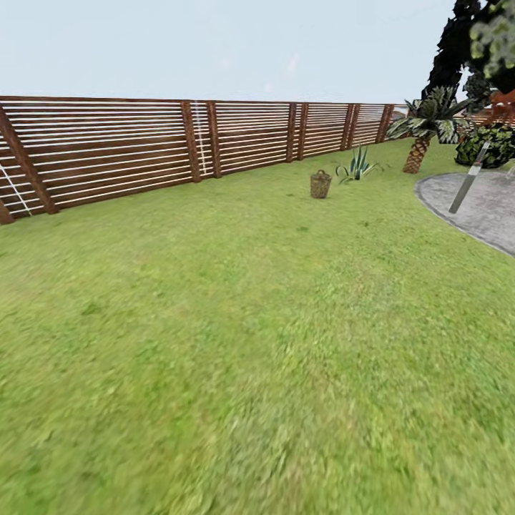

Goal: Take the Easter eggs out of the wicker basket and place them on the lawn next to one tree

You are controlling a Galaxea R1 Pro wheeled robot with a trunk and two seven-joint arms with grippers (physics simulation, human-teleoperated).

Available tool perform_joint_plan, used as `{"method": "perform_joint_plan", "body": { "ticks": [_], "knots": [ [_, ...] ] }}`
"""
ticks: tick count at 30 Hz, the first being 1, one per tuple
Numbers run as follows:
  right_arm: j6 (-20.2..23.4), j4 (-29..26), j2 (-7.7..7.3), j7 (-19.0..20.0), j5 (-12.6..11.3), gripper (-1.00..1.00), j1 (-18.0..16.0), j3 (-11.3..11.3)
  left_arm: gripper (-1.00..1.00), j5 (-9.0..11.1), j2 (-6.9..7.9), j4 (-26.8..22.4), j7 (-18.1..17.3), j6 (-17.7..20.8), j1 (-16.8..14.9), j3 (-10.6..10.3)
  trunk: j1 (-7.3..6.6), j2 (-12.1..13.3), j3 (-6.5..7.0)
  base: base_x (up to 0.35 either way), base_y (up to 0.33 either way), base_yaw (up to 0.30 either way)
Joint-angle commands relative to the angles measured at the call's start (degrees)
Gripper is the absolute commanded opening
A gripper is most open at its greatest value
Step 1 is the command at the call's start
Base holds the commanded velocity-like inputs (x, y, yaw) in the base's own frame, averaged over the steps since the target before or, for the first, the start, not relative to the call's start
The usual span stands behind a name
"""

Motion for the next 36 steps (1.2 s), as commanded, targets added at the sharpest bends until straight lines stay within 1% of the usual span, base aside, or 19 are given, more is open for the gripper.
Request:
{"method": "perform_joint_plan", "body": {
  "ticks": [1,36],
  "knots": [
    [-0.17,0.05,-0.01,-0.05,0.14,1.0,-0.03,0.04,1.0,0.09,-0.02,-0.03,-0.04,-0.08,0.0,0.19,0.03,-0.02,-0.04,0.337,0.0,-0.001],
    [0.01,0.05,-0.09,-0.09,0.15,1.0,-0.03,0.13,1.0,0.1,-0.02,0.01,-0.05,-0.08,0.07,0.19,0.03,-0.02,-0.04,0.337,0.0,0.0]
  ]
}}
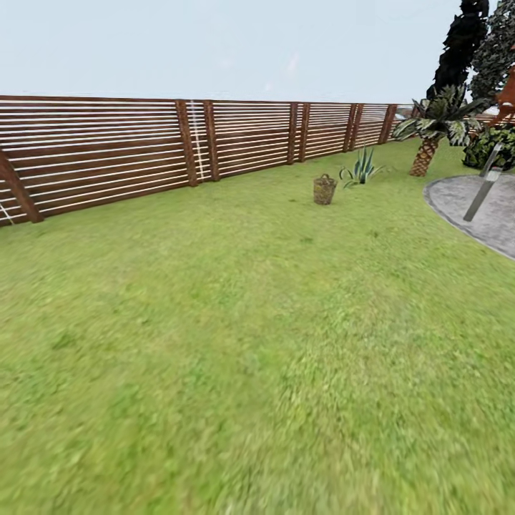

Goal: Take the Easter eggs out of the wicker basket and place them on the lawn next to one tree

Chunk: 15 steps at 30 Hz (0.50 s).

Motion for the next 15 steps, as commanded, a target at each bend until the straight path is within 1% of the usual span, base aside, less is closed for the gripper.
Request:
{"method": "perform_joint_plan", "body": {
  "ticks": [1,5,15],
  "knots": [
    [-0.18,0.05,0.03,-0.04,0.16,1.0,-0.03,0.05,1.0,0.06,-0.02,-0.04,-0.05,-0.08,0.0,0.19,0.03,-0.02,-0.04,0.337,0.0,-0.069],
    [-0.25,0.05,0.04,0.11,0.17,1.0,-0.03,0.05,1.0,0.07,-0.02,-0.04,-0.04,-0.08,-0.01,0.19,0.03,-0.02,0.0,0.337,0.0,-0.185],
    [-0.25,0.05,0.08,0.24,0.17,1.0,-0.03,0.01,1.0,0.07,-0.02,-0.04,-0.05,-0.08,0.0,0.19,0.03,-0.02,0.23,0.337,0.0,-0.265]
  ]
}}
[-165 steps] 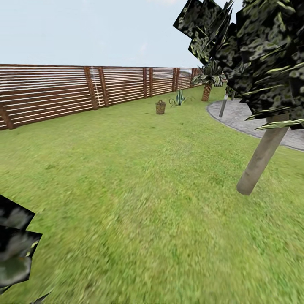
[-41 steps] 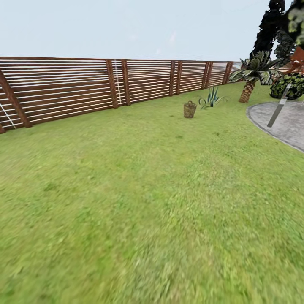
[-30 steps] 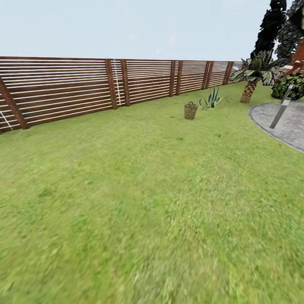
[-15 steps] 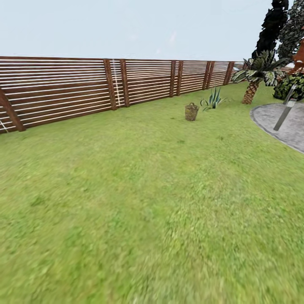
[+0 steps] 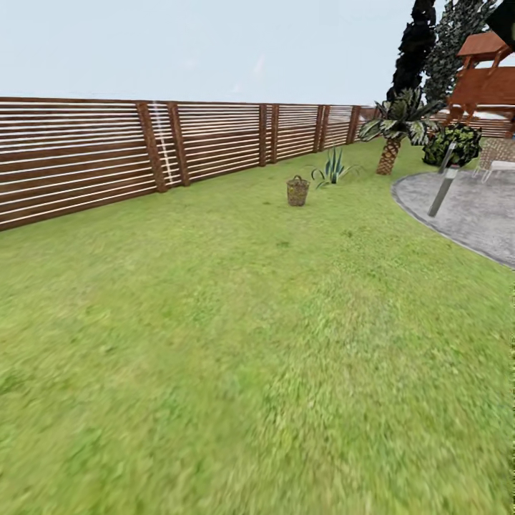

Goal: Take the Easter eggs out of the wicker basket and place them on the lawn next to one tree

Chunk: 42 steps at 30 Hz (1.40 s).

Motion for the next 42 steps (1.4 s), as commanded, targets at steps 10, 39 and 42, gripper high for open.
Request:
{"method": "perform_joint_plan", "body": {
  "ticks": [10,39,42],
  "knots": [
    [-0.13,0.07,0.0,-0.09,0.13,1.0,-0.05,0.02,1.0,0.06,0.04,-0.03,-0.05,-0.08,-0.01,0.19,0.03,-0.02,0.16,0.337,0.0,-0.242],
    [-0.07,0.07,-0.04,-0.3,0.08,1.0,-0.05,0.07,1.0,0.06,0.06,0.01,-0.05,-0.08,0.03,0.19,0.03,-0.02,0.17,0.337,0.0,-0.006],
    [0.02,0.13,-0.01,-0.3,0.06,1.0,-0.05,0.07,1.0,0.06,0.06,0.04,-0.05,-0.08,0.03,0.19,0.03,-0.02,0.17,0.336,0.0,0.0]
  ]
}}
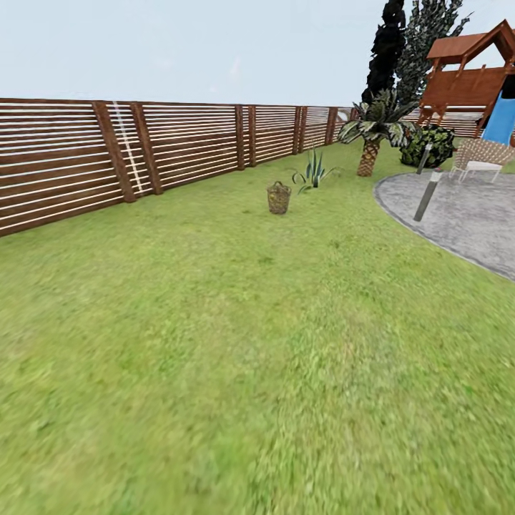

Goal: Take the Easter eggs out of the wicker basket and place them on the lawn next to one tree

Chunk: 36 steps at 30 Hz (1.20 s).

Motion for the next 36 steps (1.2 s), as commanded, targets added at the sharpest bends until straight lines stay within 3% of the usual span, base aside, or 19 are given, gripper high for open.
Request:
{"method": "perform_joint_plan", "body": {
  "ticks": [1,36],
  "knots": [
    [-0.13,0.06,0.0,-0.06,0.09,1.0,-0.03,0.05,1.0,0.07,-0.03,-0.04,-0.05,-0.08,0.01,0.19,0.03,-0.02,-0.04,0.336,0.0,0.0],
    [0.25,-1.33,0.02,0.05,0.19,1.0,-0.55,-0.13,1.0,0.09,0.0,0.06,-0.05,-0.08,0.01,0.19,0.03,-0.02,-0.04,0.336,0.0,0.0]
  ]
}}
